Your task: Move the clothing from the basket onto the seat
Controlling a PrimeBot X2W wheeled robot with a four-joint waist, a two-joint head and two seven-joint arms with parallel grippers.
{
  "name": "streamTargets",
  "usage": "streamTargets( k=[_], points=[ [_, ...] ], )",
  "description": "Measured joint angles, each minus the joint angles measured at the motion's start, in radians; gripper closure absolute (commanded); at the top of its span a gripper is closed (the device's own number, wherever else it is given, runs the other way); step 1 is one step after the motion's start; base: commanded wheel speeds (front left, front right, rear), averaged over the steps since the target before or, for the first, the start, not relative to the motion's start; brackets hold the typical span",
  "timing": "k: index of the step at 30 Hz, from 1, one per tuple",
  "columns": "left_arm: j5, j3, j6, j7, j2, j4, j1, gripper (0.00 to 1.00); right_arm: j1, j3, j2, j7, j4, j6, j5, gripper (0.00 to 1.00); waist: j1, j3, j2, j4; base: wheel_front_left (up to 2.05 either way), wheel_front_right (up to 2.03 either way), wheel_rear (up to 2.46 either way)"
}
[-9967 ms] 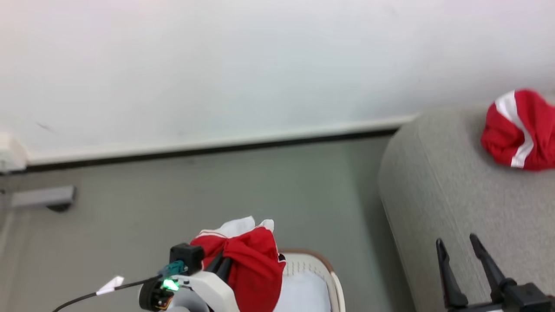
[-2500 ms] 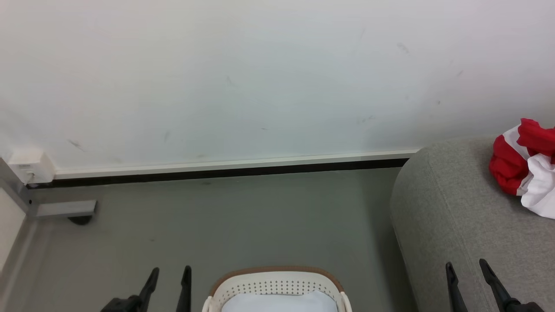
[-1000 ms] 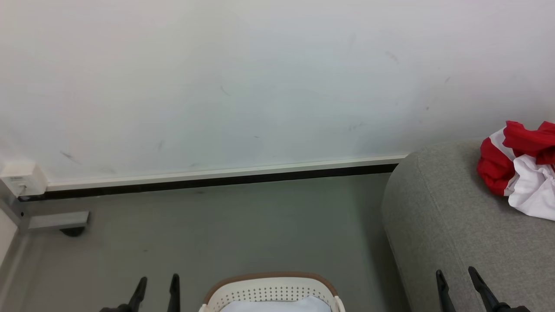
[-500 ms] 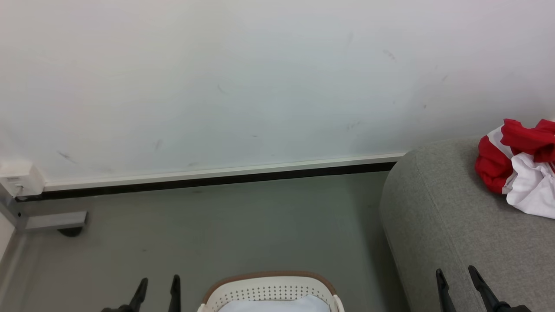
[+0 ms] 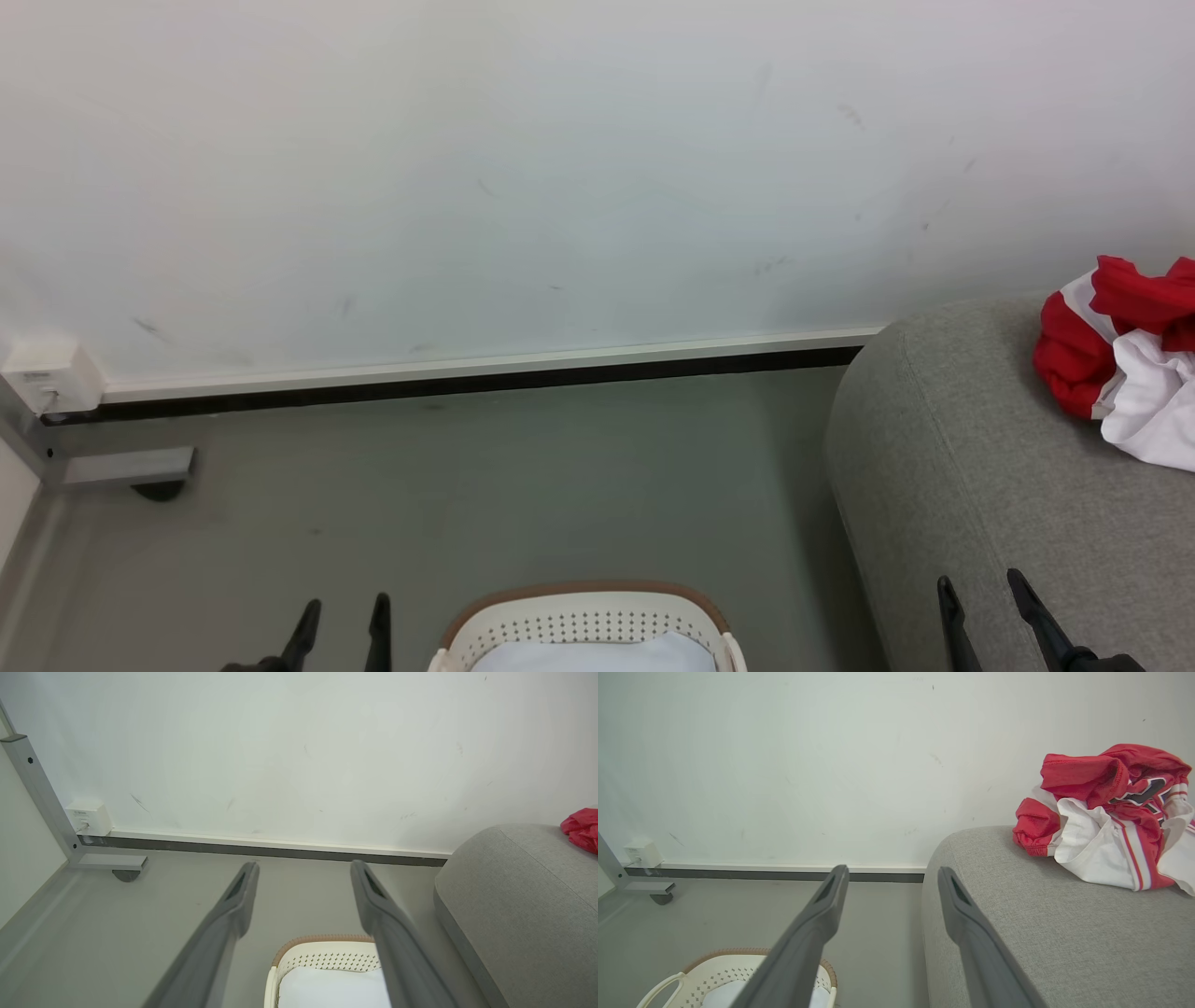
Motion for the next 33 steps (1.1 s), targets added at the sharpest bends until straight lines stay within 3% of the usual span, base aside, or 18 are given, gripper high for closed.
streamTargets(
  k=[4, 5, 10, 33],
  points=[
    [-0.012, -0.01, -0.008, 0.0, 0.0, 0.011, 0.0, 0.0, -0.001, 0.003, 0.0, 0.0, 0.0, 0.0, 0.0, 0.0, 0.0, 0.0, 0.0, 0.002, 0.0, 0.0, 0.0],
    [-0.011, -0.014, -0.009, 0.0, -0.001, 0.015, 0.001, 1.0, 0.0, 0.003, 0.0, 0.0, 0.002, 0.0, 0.0, 1.0, 0.0001, 0.001, 0.0, 0.003, 0.0, 0.0, 0.0],
    [-0.026, -0.017, -0.01, 0.012, -0.009, 0.052, 0.014, 1.0, 0.02, 0.003, 0.005, 0.01, 0.035, 0.0, 0.016, 1.0, 0.0, 0.001, 0.0, 0.003, 0.0, 0.0, 0.0],
    [-0.43, 0.022, -0.022, 0.115, -0.009, 0.014, -0.013, 1.0, -0.005, -0.035, 0.007, 0.114, 0.017, 0.0, 0.433, 1.0, 0.0, 0.01, 0.0, 0.005, 0.0, 0.0, 0.0]
  ],
)
